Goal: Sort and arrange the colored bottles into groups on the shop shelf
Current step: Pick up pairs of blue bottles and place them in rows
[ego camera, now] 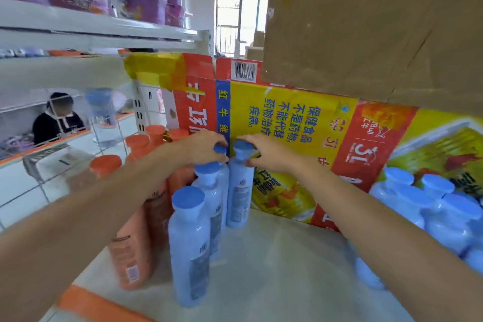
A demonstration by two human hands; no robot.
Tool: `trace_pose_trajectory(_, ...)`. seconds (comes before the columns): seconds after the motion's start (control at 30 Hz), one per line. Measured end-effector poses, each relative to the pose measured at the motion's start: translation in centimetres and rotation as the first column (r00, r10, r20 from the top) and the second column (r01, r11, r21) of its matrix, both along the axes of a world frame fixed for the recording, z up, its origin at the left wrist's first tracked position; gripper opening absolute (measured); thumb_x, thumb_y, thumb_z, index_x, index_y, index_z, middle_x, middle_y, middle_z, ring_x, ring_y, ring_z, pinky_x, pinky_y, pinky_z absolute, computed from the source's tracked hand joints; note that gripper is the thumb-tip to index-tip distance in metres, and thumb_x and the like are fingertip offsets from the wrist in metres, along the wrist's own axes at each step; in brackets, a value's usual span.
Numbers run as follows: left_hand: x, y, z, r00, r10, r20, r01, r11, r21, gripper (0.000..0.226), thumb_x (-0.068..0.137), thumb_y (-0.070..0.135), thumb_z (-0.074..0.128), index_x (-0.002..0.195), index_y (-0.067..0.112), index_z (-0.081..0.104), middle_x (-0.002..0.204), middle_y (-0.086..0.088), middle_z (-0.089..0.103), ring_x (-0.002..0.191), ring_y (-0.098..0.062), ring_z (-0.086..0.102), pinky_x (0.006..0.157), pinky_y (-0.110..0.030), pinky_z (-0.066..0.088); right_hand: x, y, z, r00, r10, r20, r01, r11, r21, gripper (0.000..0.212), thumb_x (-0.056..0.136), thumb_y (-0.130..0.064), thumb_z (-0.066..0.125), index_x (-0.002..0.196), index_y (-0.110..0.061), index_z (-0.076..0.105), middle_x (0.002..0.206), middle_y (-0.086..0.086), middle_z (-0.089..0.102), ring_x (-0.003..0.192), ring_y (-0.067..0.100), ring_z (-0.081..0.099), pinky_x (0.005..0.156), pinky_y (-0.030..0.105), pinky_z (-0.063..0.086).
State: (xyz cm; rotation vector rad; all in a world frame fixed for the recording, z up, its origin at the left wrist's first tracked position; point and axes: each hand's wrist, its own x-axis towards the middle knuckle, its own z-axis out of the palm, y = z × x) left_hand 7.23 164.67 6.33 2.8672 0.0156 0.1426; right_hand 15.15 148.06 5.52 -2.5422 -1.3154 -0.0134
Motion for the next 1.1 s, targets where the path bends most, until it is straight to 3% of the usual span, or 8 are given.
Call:
trace_pose_trajectory(0.1,0.5,-0.1,0.1,1.000,-0.006,0.004,0.006,1.000,0.030,0.037,0.081,0.027,0.067,0.110,0.005,0.059,0.107,-0.010,0.060,0.091,-0.019,0.050,0.077,-0.027,0.037,0.2,1.3,0.0,1.000,-0.029,0.004,0.029,0.999,0.025,0.055,0.083,-0.025,0.066,0.134,-0.018,0.046,0.131,0.010,0.050,0.117,0.027,0.049,0.085,0.031,0.041)
trace_pose_trajectory(0.17,0.7,-0.1,0.3,0.999,-0.012,0.029,0.010,0.998,0.062,0.043,0.078,0.030,0.070,0.110,0.004,0.058,0.112,-0.013,0.059,0.096,-0.023,0.053,0.077,-0.028,0.037,0.4,1.6,0.1,0.999,-0.052,0.003,0.051,0.997,0.057,0.048,0.080,-0.025,0.069,0.124,-0.019,0.052,0.123,0.008,0.055,0.110,0.026,0.053,0.077,0.029,0.039)
trace_pose_trajectory(0.33,0.7,0.1,0.9,0.999,-0.039,0.031,0.035,0.991,0.125,0.055,0.074,0.036,0.073,0.116,0.004,0.058,0.119,-0.011,0.057,0.108,-0.025,0.053,0.087,-0.028,0.040,0.0,1.6,0.3,0.995,-0.103,0.008,0.102,0.992,0.075,0.044,0.077,-0.021,0.072,0.116,-0.017,0.052,0.122,0.007,0.054,0.105,0.021,0.050,0.075,0.026,0.033)
trace_pose_trajectory(0.7,0.4,-1.9,2.4,0.977,-0.174,0.119,0.147,0.966,0.211,0.047,0.076,0.035,0.072,0.107,0.001,0.064,0.103,-0.014,0.064,0.093,-0.028,0.057,0.083,-0.039,0.048,-2.3,-2.6,1.9,0.976,-0.210,0.051,0.206,0.975,0.083,0.043,0.074,-0.021,0.074,0.115,-0.020,0.061,0.120,0.004,0.058,0.110,0.022,0.054,0.074,0.026,0.034)
trace_pose_trajectory(0.77,0.4,-3.1,3.2,0.969,-0.215,0.120,0.186,0.959,0.212,0.046,0.077,0.034,0.070,0.106,-0.001,0.064,0.098,-0.015,0.063,0.088,-0.024,0.055,0.080,-0.036,0.045,-3.0,-4.1,2.4,0.969,-0.235,0.073,0.231,0.971,0.063,0.042,0.074,-0.021,0.073,0.114,-0.019,0.061,0.119,0.004,0.057,0.109,0.021,0.053,0.073,0.026,0.034)
trace_pose_trajectory(0.9,-0.1,-6.4,4.1,0.947,-0.305,0.102,0.280,0.938,0.206,0.048,0.078,0.034,0.069,0.117,0.007,0.060,0.119,-0.010,0.061,0.106,-0.024,0.055,0.086,-0.030,0.042,-4.6,-8.0,2.8,0.955,-0.288,0.074,0.282,0.956,0.082,0.040,0.071,-0.019,0.075,0.109,-0.017,0.064,0.100,0.001,0.056,0.101,0.022,0.057,0.070,0.028,0.039)
trace_pose_trajectory(1.1,-0.7,-11.9,2.9,0.908,-0.413,0.075,0.398,0.903,0.161,0.047,0.075,0.037,0.072,0.114,0.014,0.061,0.113,-0.004,0.062,0.096,-0.018,0.054,0.081,-0.027,0.043,-7.3,-14.9,3.4,0.924,-0.379,0.057,0.372,0.923,0.100,0.040,0.070,-0.018,0.077,0.108,-0.017,0.066,0.104,0.002,0.062,0.091,0.014,0.055,0.073,0.028,0.041)
